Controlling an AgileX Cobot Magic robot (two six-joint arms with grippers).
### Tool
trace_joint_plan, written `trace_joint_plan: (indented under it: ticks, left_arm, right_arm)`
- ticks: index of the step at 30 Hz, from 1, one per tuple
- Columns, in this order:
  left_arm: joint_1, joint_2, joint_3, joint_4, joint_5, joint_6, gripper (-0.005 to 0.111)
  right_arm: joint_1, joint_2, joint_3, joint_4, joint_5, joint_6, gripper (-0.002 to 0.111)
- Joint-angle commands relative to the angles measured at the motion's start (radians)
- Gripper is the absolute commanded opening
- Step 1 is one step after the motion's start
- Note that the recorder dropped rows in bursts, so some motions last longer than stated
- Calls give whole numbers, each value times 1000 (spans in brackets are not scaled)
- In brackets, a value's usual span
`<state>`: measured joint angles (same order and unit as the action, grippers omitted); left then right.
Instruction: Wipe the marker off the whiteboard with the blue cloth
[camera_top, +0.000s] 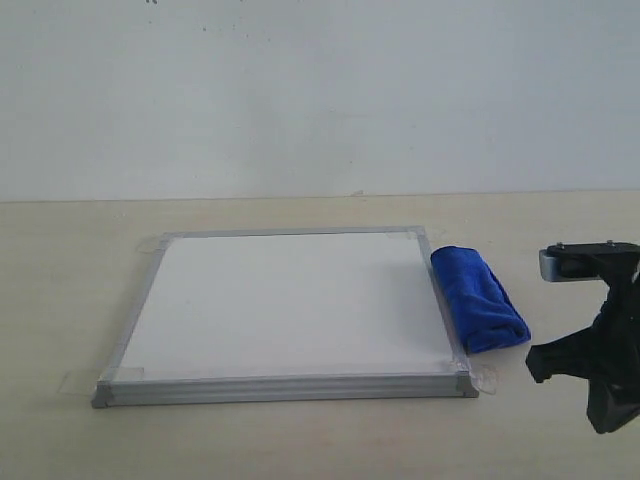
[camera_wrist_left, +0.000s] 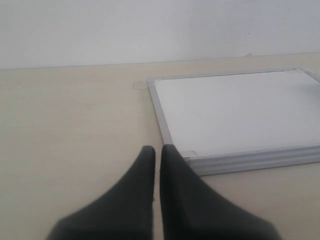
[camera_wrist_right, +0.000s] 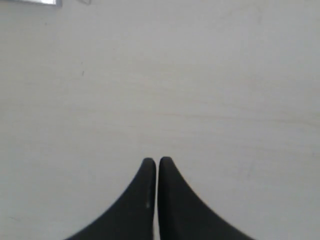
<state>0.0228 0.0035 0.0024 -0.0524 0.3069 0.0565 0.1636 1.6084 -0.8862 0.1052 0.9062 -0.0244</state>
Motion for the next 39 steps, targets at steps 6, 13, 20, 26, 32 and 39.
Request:
trace_joint_plan:
  ticks: [6,13,20,26,32,39]
  left_arm:
    - [3,-4,-2,-2,-11,5,4]
    - [3,-4,-2,-2,-11,5,4]
    - [3,-4,-2,-2,-11,5,4]
    - [3,-4,-2,-2,-11,5,4]
    - [3,-4,-2,-2,-11,5,4]
    - [3,-4,-2,-2,-11,5,4]
  right_arm:
    - [-4,-9,2,1,-162,-1,1]
    - [-4,-146,2,1,-276,-1,1]
    - [-4,-464,2,1,-403,-1,1]
    - [-4,-718,2,1,-539,-1,1]
    - [-4,-966,2,1,-676,-1,1]
    - [-4,-1204,2,-12,-663,-12,1]
